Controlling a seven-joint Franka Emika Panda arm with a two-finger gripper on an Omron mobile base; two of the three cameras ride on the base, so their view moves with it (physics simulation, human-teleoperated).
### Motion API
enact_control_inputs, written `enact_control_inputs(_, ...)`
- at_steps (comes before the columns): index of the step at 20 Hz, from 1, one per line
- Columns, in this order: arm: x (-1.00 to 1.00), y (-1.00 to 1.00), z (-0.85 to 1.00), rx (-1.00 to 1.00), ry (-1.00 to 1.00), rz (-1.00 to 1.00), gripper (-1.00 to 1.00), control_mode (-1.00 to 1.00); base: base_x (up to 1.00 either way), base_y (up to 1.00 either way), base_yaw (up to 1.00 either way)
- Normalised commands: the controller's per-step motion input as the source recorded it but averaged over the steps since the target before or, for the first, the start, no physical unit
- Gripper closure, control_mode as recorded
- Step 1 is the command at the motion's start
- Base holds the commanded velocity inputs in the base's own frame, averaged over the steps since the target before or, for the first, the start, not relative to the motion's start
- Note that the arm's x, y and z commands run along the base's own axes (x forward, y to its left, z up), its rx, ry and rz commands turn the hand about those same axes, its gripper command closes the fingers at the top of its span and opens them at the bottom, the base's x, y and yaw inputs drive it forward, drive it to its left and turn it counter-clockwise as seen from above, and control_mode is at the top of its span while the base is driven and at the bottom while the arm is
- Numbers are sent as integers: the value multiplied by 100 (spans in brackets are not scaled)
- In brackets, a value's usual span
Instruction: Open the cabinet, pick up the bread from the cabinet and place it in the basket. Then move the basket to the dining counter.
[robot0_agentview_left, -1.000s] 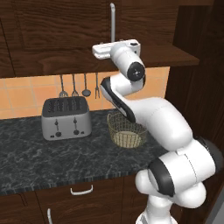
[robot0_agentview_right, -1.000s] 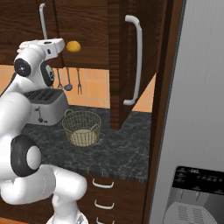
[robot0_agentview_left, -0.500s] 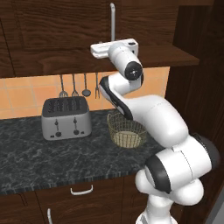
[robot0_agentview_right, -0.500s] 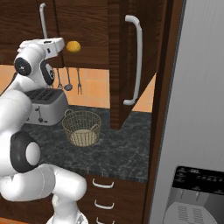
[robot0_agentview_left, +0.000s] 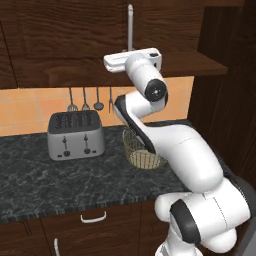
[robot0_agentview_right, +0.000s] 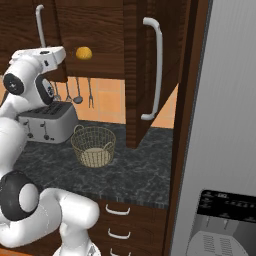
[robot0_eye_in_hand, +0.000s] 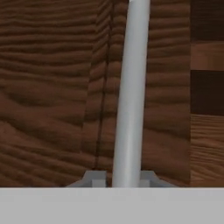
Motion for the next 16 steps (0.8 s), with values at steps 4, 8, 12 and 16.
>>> enact_control_inputs(4,-96,57,0,0,0,-9,100,-100,0,0,0)
enact_control_inputs(8,-70,69,0,0,0,-10,100,-100,0,0,0)
enact_control_inputs(12,-44,89,0,-1,0,-8,100,-100,0,0,0)
enact_control_inputs(16,-41,100,0,-4,0,-7,100,-100,0,0,0)
